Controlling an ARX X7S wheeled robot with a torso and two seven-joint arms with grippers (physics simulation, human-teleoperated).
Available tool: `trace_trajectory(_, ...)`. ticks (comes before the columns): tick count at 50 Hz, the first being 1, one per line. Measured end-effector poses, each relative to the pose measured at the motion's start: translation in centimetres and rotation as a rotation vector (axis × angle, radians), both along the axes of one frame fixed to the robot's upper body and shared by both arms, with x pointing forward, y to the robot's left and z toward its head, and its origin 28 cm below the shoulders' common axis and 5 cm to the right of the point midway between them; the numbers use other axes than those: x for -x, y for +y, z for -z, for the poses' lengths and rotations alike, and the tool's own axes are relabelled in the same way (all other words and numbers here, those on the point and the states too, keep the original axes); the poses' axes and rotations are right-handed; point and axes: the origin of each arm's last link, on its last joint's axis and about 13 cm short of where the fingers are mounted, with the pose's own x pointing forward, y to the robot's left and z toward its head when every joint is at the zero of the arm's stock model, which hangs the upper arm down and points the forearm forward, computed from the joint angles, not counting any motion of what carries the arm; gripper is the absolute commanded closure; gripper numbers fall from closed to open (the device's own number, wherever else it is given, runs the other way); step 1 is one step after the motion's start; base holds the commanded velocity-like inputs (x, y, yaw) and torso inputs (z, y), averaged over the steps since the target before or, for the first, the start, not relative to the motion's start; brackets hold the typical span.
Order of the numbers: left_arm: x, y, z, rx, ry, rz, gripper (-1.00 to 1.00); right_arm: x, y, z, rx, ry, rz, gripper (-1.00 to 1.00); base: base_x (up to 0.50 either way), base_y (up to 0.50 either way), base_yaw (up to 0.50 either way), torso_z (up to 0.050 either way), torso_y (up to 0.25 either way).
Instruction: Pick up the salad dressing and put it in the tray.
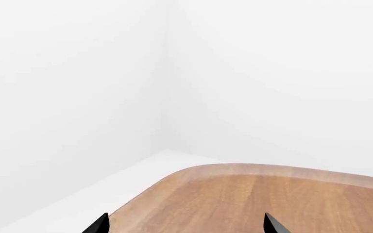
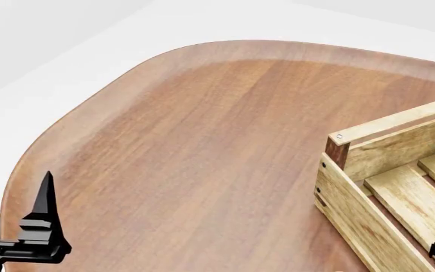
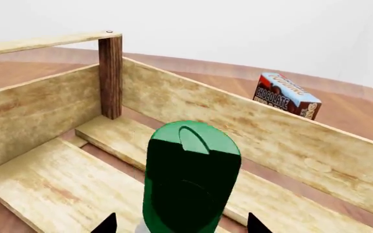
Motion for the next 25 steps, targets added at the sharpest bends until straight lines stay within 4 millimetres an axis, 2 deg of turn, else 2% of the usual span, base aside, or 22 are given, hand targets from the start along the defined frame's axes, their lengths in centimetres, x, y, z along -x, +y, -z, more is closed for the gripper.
trace_trajectory(25, 0.01, 0.0, -0.11, 0.0, -0.004, 0.0, -1.0, -0.24, -0.21, -0.47, 0.004, -0.005, -0.02, -1.0, 0.0, 0.0, 0.0, 0.0, 0.0)
